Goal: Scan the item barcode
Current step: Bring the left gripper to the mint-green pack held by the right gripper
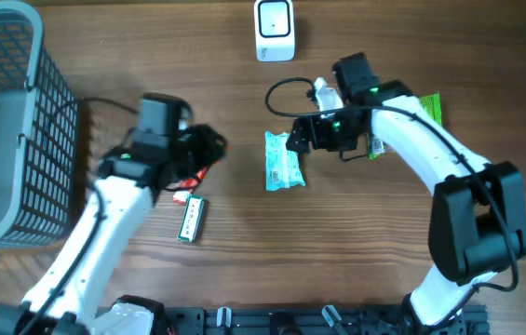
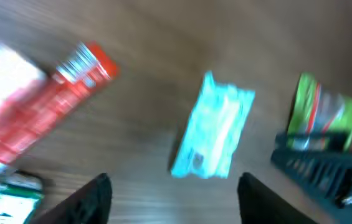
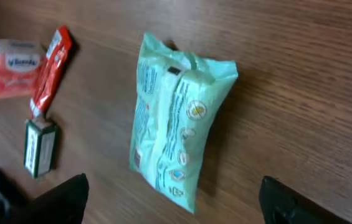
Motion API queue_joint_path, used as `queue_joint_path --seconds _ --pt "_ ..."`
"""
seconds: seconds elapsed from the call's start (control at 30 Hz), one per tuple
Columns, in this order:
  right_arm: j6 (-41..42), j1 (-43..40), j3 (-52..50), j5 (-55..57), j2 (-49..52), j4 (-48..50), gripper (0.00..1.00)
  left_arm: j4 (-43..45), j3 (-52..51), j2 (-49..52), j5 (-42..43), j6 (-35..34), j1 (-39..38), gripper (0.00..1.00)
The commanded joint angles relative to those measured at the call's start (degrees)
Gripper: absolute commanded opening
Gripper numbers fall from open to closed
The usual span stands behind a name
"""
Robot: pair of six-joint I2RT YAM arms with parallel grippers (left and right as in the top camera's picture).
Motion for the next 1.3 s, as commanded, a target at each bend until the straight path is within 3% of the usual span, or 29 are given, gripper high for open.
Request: queue_joint_path --seconds 0.0,0.07,0.1,0.23,0.33,0.4,0.53,0.83,1.03,1.17,1.27 --pt "-5.9 -0.4 -0.1 -4.5 -1.0 -2.6 0.86 0.5 -0.2 1.9 -0.9 1.8 -7.4 0.39" --pt "-5.8 -0.4 -1.5 -4.5 -1.0 -2.0 0.84 3.1 -0.2 2.2 -3.3 1.8 -10.6 0.17" --pt "-5.6 -0.4 -2.8 -4.5 -1.0 -0.9 0.83 4.3 -0.2 2.7 -3.2 1.8 -11.5 0.12" --pt "0.1 -0.4 -8.5 -4.9 -1.0 6.7 0.82 8.5 -0.2 7.7 -2.5 4.1 -12.4 0.06" --pt "2.3 0.7 -9.8 -5.4 -1.0 9.8 0.80 13.4 -0.2 12.1 -0.9 7.2 -12.4 0.06" --pt "5.9 2.0 -9.9 -5.2 -1.0 11.5 0.70 15.7 -0.2 14.9 -0.8 7.2 -12.4 0.06" --pt "10.3 3.5 -9.9 -4.5 -1.0 14.0 0.63 17.8 -0.2 20.4 0.1 7.1 -12.4 0.04" --pt "13.4 3.6 -14.8 -3.0 -1.0 19.5 0.62 21.7 -0.2 27.1 2.0 6.1 -12.5 0.04" --pt "21.4 3.6 -20.6 -3.0 -1.0 26.8 0.50 22.6 -0.2 28.0 2.0 5.7 -12.5 0.04" --pt "21.2 3.6 -21.5 -3.0 -1.0 27.6 0.50 22.8 -0.2 29.9 2.0 5.6 -12.5 0.04" --pt "21.4 3.6 -21.5 -5.2 -1.0 32.2 0.57 23.2 -0.2 30.6 2.0 5.6 -12.5 0.04"
